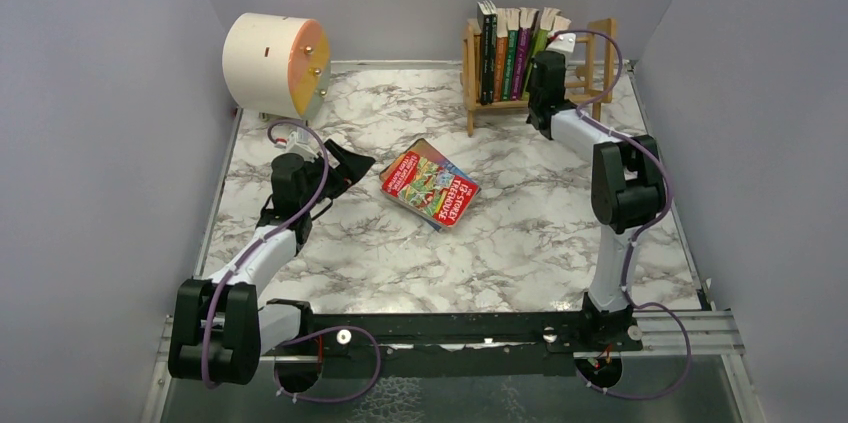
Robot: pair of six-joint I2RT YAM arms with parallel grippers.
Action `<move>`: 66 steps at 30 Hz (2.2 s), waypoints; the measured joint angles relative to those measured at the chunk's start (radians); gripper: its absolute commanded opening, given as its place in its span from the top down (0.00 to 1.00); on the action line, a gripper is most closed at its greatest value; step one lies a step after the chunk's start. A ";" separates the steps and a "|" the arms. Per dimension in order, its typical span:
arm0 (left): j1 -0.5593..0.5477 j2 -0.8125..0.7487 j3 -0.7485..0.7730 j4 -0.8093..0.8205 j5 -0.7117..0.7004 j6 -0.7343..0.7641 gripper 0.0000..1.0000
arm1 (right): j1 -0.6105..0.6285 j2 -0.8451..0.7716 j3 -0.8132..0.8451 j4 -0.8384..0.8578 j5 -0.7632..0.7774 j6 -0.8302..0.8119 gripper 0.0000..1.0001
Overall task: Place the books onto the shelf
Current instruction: Adjust the book on the shelf.
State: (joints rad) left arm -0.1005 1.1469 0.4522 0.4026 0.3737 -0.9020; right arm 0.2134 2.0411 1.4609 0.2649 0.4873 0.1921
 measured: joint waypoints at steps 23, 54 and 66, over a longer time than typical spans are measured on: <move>0.000 -0.009 0.010 0.015 0.000 -0.004 0.24 | -0.123 0.149 0.678 -0.466 -0.340 -0.227 0.99; 0.000 -0.018 0.009 0.016 0.000 -0.005 0.24 | -0.117 0.013 0.367 -0.689 -0.403 -0.095 0.99; 0.000 -0.031 0.005 0.016 0.001 -0.006 0.24 | -0.110 0.042 0.455 -0.745 -0.378 -0.098 0.99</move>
State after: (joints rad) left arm -0.1005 1.1156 0.4572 0.4187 0.3744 -0.9077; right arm 0.1036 2.0827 1.9160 -0.4797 0.1093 0.0944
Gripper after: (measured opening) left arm 0.763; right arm 0.244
